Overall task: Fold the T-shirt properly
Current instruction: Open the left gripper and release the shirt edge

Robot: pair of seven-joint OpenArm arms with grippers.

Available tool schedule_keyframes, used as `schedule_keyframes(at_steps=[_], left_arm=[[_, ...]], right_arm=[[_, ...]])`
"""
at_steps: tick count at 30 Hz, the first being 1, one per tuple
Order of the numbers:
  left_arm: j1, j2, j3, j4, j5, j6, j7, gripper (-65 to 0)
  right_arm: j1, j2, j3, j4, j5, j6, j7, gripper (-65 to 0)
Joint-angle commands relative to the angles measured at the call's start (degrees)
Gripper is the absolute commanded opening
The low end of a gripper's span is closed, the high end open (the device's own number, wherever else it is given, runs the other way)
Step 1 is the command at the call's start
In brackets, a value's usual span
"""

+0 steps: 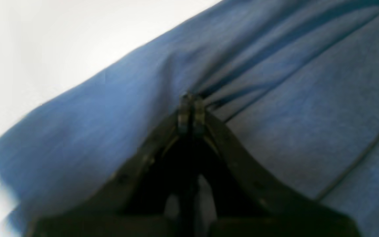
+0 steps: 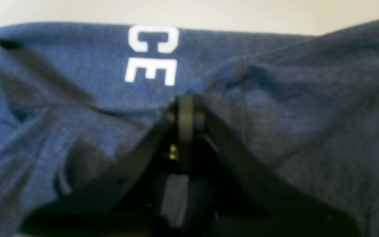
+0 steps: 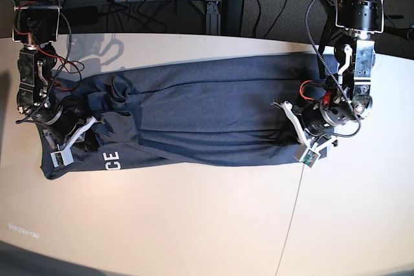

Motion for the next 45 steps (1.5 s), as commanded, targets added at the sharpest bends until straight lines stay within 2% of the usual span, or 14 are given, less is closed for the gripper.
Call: schedule_keyframes(at_steps=[1, 6, 12, 16, 18, 22, 24, 28, 30, 33, 38, 45], left_arm=[[-0.63, -0.79, -2.10, 2.82, -1.14, -0.52, -1.01, -65.0], [2.25, -0.81, -9.40, 8.66, -3.43, -1.81, 0.13, -65.0], [4.26, -1.53, -17.57, 8.85, -6.19, -2.03, 0.20, -65.0], [6.88, -4.31, -21.70, 8.85, -11.89, -5.86, 0.81, -65.0], [8.09, -5.42, -23.30, 8.85, -15.91, -6.55, 1.70, -65.0], [9.25, -7.54, -23.87, 8.85, -23.76, -6.55, 7.21, -38.6], [9.68, -7.63, -23.87, 8.85, -27.47, -6.55, 10.47, -32.9], [10.88, -7.61, -23.87, 8.85, -31.76, -6.55, 16.26, -31.2], [11.87, -7.61, -23.87, 8.85, -32.87, -6.55, 17.29, -28.3], [13.11, -7.61, -23.87, 8.83, -33.18, -6.55, 17.18, -23.7], [13.64, -7.61, -23.87, 8.33, -31.80, -6.55, 15.28, -23.7], [13.46, -7.56, -23.87, 1.29, -31.45, -6.55, 11.87, -23.8]], right_arm=[[0.76, 0.94, 0.35, 0.57, -0.59, 0.00, -0.33, -65.0], [0.76, 0.94, 0.35, 0.57, -0.57, 0.00, -0.33, -65.0], [0.76, 0.94, 0.35, 0.57, -0.57, 0.00, -0.35, -65.0], [0.76, 0.94, 0.35, 0.57, -0.57, 0.00, -0.35, -65.0], [0.76, 0.92, 0.35, 0.57, -0.55, 0.00, -0.35, -65.0], [0.76, 0.92, 0.33, 0.57, -0.50, 0.00, -0.35, -65.0], [0.74, 0.94, 0.33, 0.57, -0.37, 0.02, -0.37, -65.0], [0.74, 0.94, 0.33, 0.57, -0.39, 0.04, -0.50, -65.0], [0.76, 0.94, 0.33, 0.57, -0.37, 0.04, -0.57, -65.0], [0.76, 0.94, 0.33, 0.57, -0.37, 0.04, -0.57, -65.0], [0.72, 0.94, 0.33, 0.57, -0.37, 0.15, -0.59, -65.0], [0.72, 0.92, 0.33, 0.57, -0.37, 0.15, -0.85, -65.0]])
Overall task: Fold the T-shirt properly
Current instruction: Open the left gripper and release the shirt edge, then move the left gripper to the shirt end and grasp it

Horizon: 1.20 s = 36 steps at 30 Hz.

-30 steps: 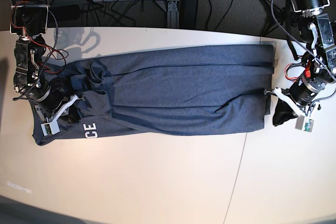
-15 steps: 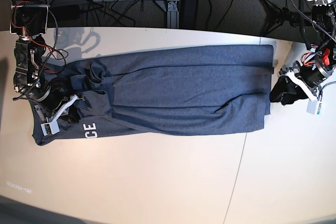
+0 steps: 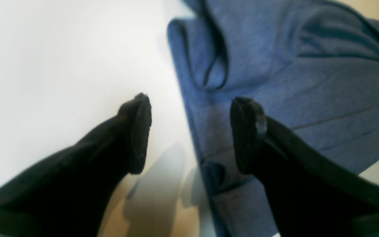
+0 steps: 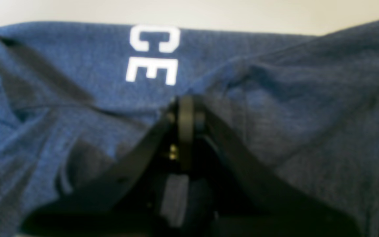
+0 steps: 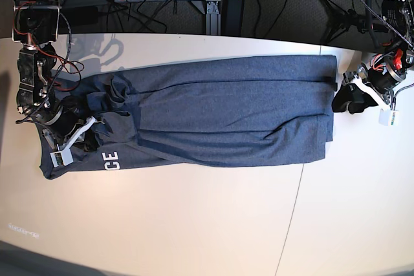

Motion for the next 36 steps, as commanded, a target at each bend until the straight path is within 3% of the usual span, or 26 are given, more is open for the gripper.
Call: schedule_keyframes(at_steps=[1, 8, 15, 22, 36], left_arm=[[-0.59, -1.05, -0.33, 0.11, -1.16, -1.83, -1.25, -23.7], [-0.57, -0.72, -0.31, -3.89, -3.08, -1.83, -0.63, -23.8], [-0.52, -0.48, -0.33, -4.87, -7.30, -1.83, 3.85, -23.8], [-0.48, 2.49, -0.26, -4.87, -9.03, -1.83, 4.74, -23.8], [-1.97, 3.23, 5.60, -5.25, -5.44, -1.83, 2.32, -23.8]], right_arm=[[0.72, 0.92, 0.33, 0.57, -0.39, 0.15, -0.61, -65.0], [-0.22, 0.92, 0.33, 0.57, -0.37, 0.15, -0.59, -65.0], [-0.87, 0.94, 0.33, 0.57, -0.39, 0.13, -0.57, -65.0], [-0.83, 0.92, 0.33, 0.57, -0.35, 0.13, -0.55, -65.0], [-0.87, 0.94, 0.33, 0.57, 0.26, 0.15, -0.59, -65.0]])
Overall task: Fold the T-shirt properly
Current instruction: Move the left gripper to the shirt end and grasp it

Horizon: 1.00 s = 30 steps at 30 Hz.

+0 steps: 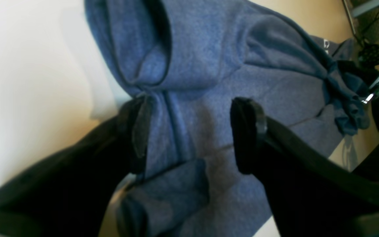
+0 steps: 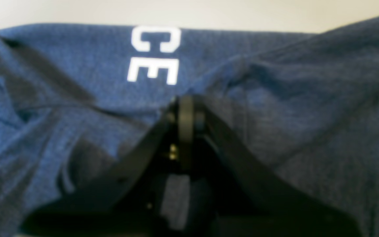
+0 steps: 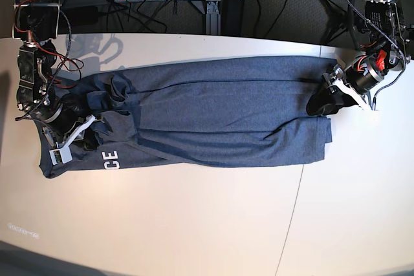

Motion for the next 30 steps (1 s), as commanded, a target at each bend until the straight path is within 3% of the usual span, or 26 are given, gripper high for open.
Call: schedule_keyframes(at_steps=[1, 10, 18, 25, 27, 30], left_arm=[[-0.24, -0.59, 0.28, 0.00, 2.67, -0.95, 1.07, -23.8], [-2.80, -0.57, 0.28, -0.79, 3.02, -0.95, 0.63, -23.8], [-9.53, 0.35, 0.28, -13.25, 2.27, -0.95, 0.74, -23.8], [-10.21, 0.33, 0.28, -14.23, 2.14, -0.95, 0.70, -24.2], [-10.21, 0.35, 0.28, -14.23, 2.12, -0.95, 0.70, -27.8], [-10.21, 0.35, 0.28, -14.23, 2.12, -0.95, 0.09, -41.7]], right_arm=[[0.26, 0.92, 0.31, 0.50, -0.63, 0.17, -1.31, -65.0], [0.28, 0.90, 0.31, 0.50, -0.61, 0.17, -1.29, -65.0], [0.28, 0.92, 0.31, 0.50, -0.61, 0.17, -1.29, -65.0], [0.31, 0.92, 0.31, 0.50, -0.61, 0.17, -1.27, -65.0], [0.31, 0.92, 0.31, 0.50, -0.61, 0.17, -1.27, -65.0], [0.31, 0.92, 0.31, 0.50, -0.63, 0.15, -1.27, -65.0]])
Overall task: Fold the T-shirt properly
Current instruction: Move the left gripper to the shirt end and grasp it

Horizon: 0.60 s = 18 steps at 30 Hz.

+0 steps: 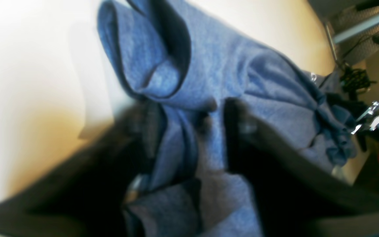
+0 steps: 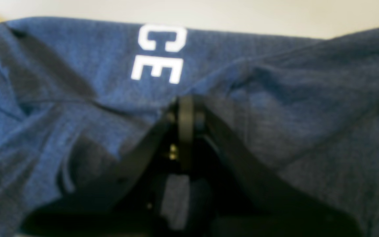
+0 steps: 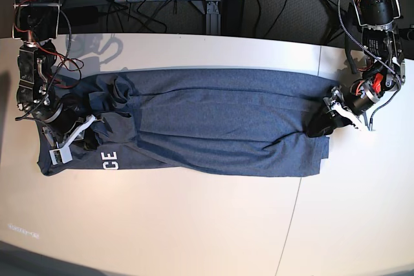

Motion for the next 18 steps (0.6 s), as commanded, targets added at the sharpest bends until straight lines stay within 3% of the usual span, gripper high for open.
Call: schedule_keyframes(at_steps=[1, 5, 6, 18], left_arm=[[0.35, -0.31, 0.07, -0.44, 1.14, 0.99, 1.22, -46.7], [0.35, -0.33, 0.07, -0.44, 1.14, 0.99, -1.09, -63.8], [0.33, -0.33, 0.07, -0.44, 1.14, 0.99, -1.53, -65.0], [-0.57, -0.70, -0.76, 0.46, 1.99, 0.99, -1.84, -65.0]], right_arm=[[0.35, 0.90, 0.31, 0.46, -0.66, 0.13, -1.27, -65.0], [0.33, 0.92, 0.31, 0.46, -0.63, 0.13, -1.27, -65.0], [0.33, 0.92, 0.31, 0.46, -0.63, 0.13, -1.27, -65.0], [0.48, 0.92, 0.33, 0.55, 1.68, 0.15, -1.18, -65.0]])
